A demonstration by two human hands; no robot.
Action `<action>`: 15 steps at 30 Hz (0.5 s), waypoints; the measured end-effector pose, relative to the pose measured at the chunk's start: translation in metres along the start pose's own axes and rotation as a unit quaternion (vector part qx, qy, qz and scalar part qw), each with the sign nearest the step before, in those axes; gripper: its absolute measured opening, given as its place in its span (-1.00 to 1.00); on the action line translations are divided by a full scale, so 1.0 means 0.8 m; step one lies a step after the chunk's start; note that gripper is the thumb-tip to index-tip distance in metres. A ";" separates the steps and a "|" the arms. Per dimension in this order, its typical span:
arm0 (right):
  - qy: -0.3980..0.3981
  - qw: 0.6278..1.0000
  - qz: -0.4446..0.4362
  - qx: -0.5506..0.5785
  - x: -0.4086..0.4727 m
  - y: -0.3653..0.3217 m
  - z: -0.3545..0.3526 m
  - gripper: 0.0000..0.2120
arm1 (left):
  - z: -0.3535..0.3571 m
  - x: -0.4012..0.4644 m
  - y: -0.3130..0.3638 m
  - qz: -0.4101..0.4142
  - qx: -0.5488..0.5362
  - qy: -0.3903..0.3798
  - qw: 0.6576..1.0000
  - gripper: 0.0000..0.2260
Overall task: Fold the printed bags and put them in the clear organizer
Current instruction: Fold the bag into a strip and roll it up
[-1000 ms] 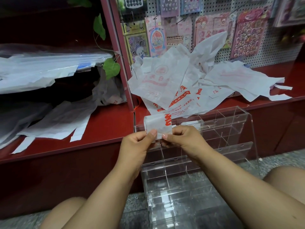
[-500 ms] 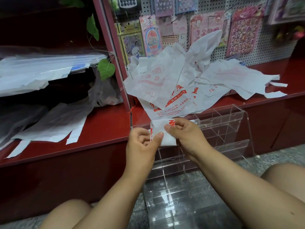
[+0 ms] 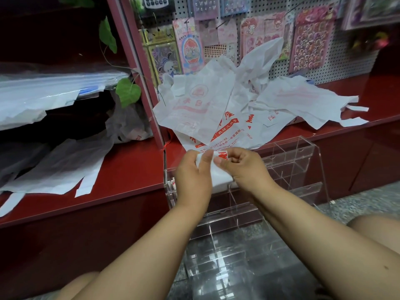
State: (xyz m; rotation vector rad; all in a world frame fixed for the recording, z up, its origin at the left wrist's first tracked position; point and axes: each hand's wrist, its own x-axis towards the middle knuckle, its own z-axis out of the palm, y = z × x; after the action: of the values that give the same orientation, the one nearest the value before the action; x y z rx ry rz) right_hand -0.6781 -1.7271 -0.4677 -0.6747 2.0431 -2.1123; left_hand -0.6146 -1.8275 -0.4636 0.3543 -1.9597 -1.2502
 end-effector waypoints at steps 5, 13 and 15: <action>0.027 0.999 -0.033 0.010 0.028 -0.017 -0.023 -0.85 | 0.031 0.032 0.014 0.027 0.003 -0.004 1.000 -0.69; 0.013 0.987 -0.065 -0.146 0.080 -0.039 -0.093 -0.82 | 0.056 0.092 0.013 0.076 0.077 -0.178 0.978 -0.76; 0.006 0.971 -0.074 -0.226 0.087 -0.034 -0.110 -0.86 | 0.064 0.101 0.011 0.098 0.120 -0.197 0.968 -0.75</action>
State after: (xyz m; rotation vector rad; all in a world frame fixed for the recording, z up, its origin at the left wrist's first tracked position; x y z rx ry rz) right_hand -0.7693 -1.6719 -0.4240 -0.8967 2.5851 -1.7213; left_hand -0.7044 -1.8383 -0.4308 0.0245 -2.4293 -1.0123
